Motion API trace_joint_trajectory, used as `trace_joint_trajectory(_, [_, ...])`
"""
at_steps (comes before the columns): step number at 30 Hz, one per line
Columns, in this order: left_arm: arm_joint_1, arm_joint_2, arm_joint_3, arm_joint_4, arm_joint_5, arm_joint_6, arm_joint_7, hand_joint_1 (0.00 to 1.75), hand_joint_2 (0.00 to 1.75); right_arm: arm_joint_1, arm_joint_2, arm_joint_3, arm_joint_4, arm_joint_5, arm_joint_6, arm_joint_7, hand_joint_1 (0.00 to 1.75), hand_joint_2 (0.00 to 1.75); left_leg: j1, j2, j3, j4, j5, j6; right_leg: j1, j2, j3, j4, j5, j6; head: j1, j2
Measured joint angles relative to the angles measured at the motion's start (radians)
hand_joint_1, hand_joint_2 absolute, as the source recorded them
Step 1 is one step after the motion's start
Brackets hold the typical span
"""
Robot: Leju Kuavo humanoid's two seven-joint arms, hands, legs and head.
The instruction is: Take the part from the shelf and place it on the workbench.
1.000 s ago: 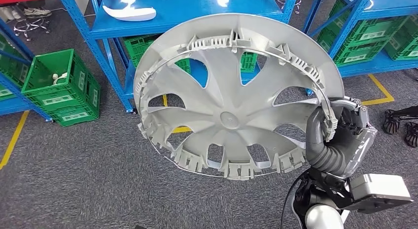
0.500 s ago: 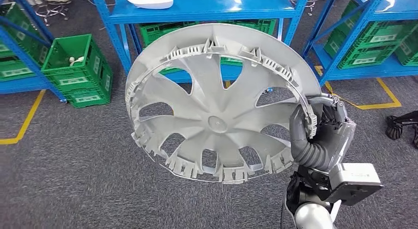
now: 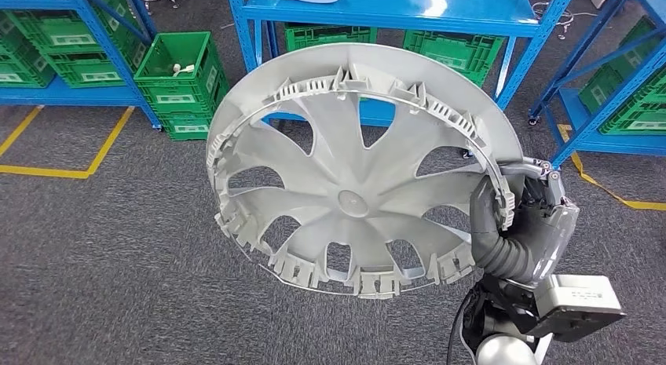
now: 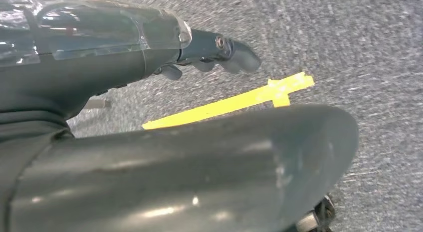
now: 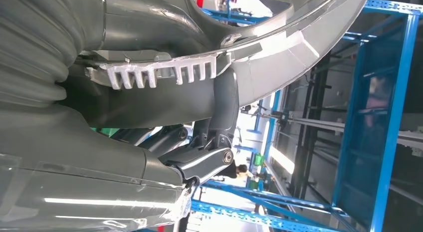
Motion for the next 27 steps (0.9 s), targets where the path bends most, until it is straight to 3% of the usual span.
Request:
trace_joint_trajectory(1, [0.000,0.001,0.000,0.000,0.000,0.000,0.000,0.00,0.00,0.000,0.000,0.001,0.000,0.000,0.000,0.000,1.62,1.75,-0.001,0.019,-0.010,0.017,-0.014,-0.006,-0.002,-0.010,-0.001,-0.005,0.003,-0.005,-0.005,0.000])
trace_joint_trajectory(3, [-0.001,0.002,0.000,0.000,0.000,0.000,0.000,0.00,0.00,0.000,0.001,0.002,0.000,-0.001,0.000,0.000,1.62,1.75,0.004,0.062,-0.053,0.108,-0.074,-0.020,-0.003,-0.033,-0.002,-0.010,0.008,-0.011,-0.017,0.000])
trace_joint_trajectory(5, [-0.002,0.003,0.000,0.000,0.001,0.000,0.003,0.00,0.00,0.001,0.001,0.004,0.000,-0.008,0.000,0.000,1.62,1.75,0.015,0.071,-0.112,0.238,-0.132,-0.033,-0.001,-0.057,-0.006,-0.008,0.008,-0.012,-0.025,0.000])
trace_joint_trajectory(6, [-0.001,0.003,0.000,0.000,0.001,0.000,0.005,0.00,0.00,0.001,0.001,0.006,0.000,-0.013,0.000,0.000,1.62,1.75,0.020,0.071,-0.128,0.274,-0.139,-0.039,-0.001,-0.069,-0.007,-0.006,0.008,-0.012,-0.026,0.000])
trace_joint_trajectory(7, [0.000,0.003,-0.001,0.000,0.001,0.000,0.007,0.00,0.00,0.000,0.001,0.009,0.000,-0.018,0.000,-0.001,1.62,1.75,0.024,0.073,-0.126,0.273,-0.126,-0.043,-0.002,-0.081,-0.009,-0.004,0.008,-0.012,-0.028,0.000])
trace_joint_trajectory(8, [0.001,0.003,-0.001,0.001,0.001,0.000,0.009,0.00,0.00,0.000,0.001,0.012,0.000,-0.025,0.000,-0.001,1.62,1.75,0.028,0.080,-0.104,0.233,-0.096,-0.046,-0.002,-0.092,-0.009,-0.002,0.007,-0.010,-0.029,0.000])
trace_joint_trajectory(10, [0.000,0.004,-0.001,0.001,0.001,0.000,0.011,0.00,0.00,-0.001,0.001,0.015,0.000,-0.039,0.000,-0.004,1.62,1.75,0.029,0.124,-0.034,0.100,-0.034,-0.049,-0.002,-0.110,-0.010,0.005,0.003,-0.002,-0.031,0.000])
trace_joint_trajectory(12, [-0.001,0.005,-0.003,0.001,0.001,0.000,0.013,0.00,0.00,-0.003,0.001,0.017,0.000,-0.054,0.000,-0.009,1.62,1.75,0.023,0.158,0.000,0.022,-0.010,-0.037,0.002,-0.125,-0.013,0.013,0.001,0.011,-0.033,0.000])
trace_joint_trajectory(13, [-0.002,0.006,-0.005,0.001,0.001,0.001,0.014,0.00,0.00,-0.004,0.001,0.018,0.000,-0.061,0.000,-0.010,1.62,1.75,0.019,0.159,-0.002,0.017,-0.012,-0.028,0.003,-0.134,-0.013,0.014,0.002,0.017,-0.032,0.000])
trace_joint_trajectory(15, [0.000,0.008,-0.008,0.001,0.001,0.002,0.016,0.00,0.00,-0.007,0.000,0.019,0.001,-0.078,0.000,-0.015,1.62,1.75,0.018,0.135,-0.011,0.017,-0.005,-0.010,-0.001,-0.148,-0.015,0.015,0.000,0.028,-0.028,0.000])
trace_joint_trajectory(17, [-0.001,0.009,-0.009,0.002,0.001,0.008,0.014,0.00,0.00,-0.013,0.000,0.020,0.003,-0.099,0.000,-0.025,1.62,1.75,0.019,0.111,-0.016,0.014,0.005,0.007,-0.007,-0.115,-0.029,0.054,-0.035,0.038,-0.022,0.000])
trace_joint_trajectory(19, [-0.003,0.010,-0.011,0.002,0.000,0.018,0.009,0.00,0.00,-0.018,0.000,0.021,0.008,-0.117,0.000,-0.039,1.62,1.75,0.017,0.085,-0.021,0.014,0.012,0.018,-0.010,-0.060,-0.071,0.168,-0.106,0.042,-0.008,0.000])
trace_joint_trajectory(21, [-0.003,0.011,-0.016,0.001,-0.001,0.024,0.005,0.00,0.00,-0.020,0.000,0.023,0.016,-0.128,0.000,-0.049,1.62,1.75,0.011,0.059,-0.025,0.014,0.016,0.024,-0.008,-0.041,-0.114,0.279,-0.149,0.038,0.005,0.000])
trace_joint_trajectory(22, [-0.003,0.012,-0.019,0.001,-0.001,0.025,0.004,0.00,0.00,-0.022,0.000,0.025,0.020,-0.133,0.000,-0.054,1.62,1.75,0.008,0.045,-0.026,0.014,0.017,0.026,-0.008,-0.037,-0.119,0.292,-0.144,0.033,0.010,0.000])
trace_joint_trajectory(23, [-0.002,0.013,-0.022,0.001,0.000,0.027,0.003,0.00,0.00,-0.026,0.000,0.027,0.024,-0.137,0.000,-0.058,1.62,1.75,0.004,0.032,-0.026,0.014,0.018,0.027,-0.006,-0.034,-0.108,0.270,-0.120,0.027,0.013,0.000])
trace_joint_trajectory(25, [-0.002,0.014,-0.024,0.001,0.002,0.030,0.003,0.00,0.00,-0.037,0.000,0.032,0.030,-0.150,0.000,-0.065,1.62,1.75,-0.001,0.009,-0.025,0.015,0.019,0.028,-0.001,-0.008,-0.055,0.152,-0.049,0.009,0.017,0.000])
trace_joint_trajectory(27, [-0.004,0.015,-0.025,0.001,0.003,0.035,0.002,0.00,0.00,-0.049,-0.001,0.039,0.032,-0.173,0.000,-0.070,1.62,1.75,-0.002,-0.010,-0.030,0.017,0.023,0.023,0.002,0.026,-0.014,0.057,-0.009,-0.004,0.014,0.000])
